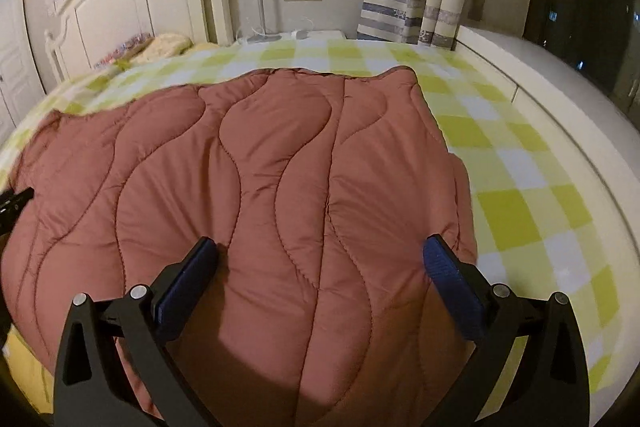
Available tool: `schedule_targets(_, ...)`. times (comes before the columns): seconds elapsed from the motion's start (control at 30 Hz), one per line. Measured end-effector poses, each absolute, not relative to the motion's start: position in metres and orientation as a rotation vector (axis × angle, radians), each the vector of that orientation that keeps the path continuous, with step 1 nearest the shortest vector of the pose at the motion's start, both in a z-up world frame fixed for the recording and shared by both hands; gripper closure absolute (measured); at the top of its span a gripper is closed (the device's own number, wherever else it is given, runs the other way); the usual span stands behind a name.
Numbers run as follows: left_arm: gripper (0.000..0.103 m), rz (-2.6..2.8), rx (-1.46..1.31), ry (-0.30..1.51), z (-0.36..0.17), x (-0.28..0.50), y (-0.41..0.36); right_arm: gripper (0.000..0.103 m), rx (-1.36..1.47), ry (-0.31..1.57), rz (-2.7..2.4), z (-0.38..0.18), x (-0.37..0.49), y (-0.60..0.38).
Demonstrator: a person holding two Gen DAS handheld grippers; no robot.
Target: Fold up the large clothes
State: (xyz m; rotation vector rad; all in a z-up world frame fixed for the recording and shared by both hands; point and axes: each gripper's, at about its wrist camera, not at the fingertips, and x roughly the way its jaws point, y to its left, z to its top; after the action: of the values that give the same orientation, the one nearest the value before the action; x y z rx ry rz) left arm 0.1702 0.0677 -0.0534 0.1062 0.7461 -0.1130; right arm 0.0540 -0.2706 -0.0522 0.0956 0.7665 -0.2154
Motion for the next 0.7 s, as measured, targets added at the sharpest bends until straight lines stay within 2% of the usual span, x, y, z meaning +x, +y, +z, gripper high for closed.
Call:
schedule_targets(0.17,0.002,-0.12,0.092,0.755,-0.055,0.171,0.071,0.005,0.072,0.712,-0.233,-0.031,0.041,-0.247)
schedule_targets(0.37,0.002,-0.117,0.098,0.752,-0.055,0.17,0.068,0.005,-0.053,0.587,-0.013,-0.008,0.026,-0.168)
schedule_targets(0.53,0.002,-0.119,0.093,0.75,-0.055,0.169,0.068,0.005,-0.17,0.687,0.035,-0.051,0.044,-0.125)
schedule_targets(0.7,0.002,-0.122,0.091,0.751,-0.055,0.169,0.069,0.005,-0.117,0.695,0.044,-0.041,0.043,-0.153)
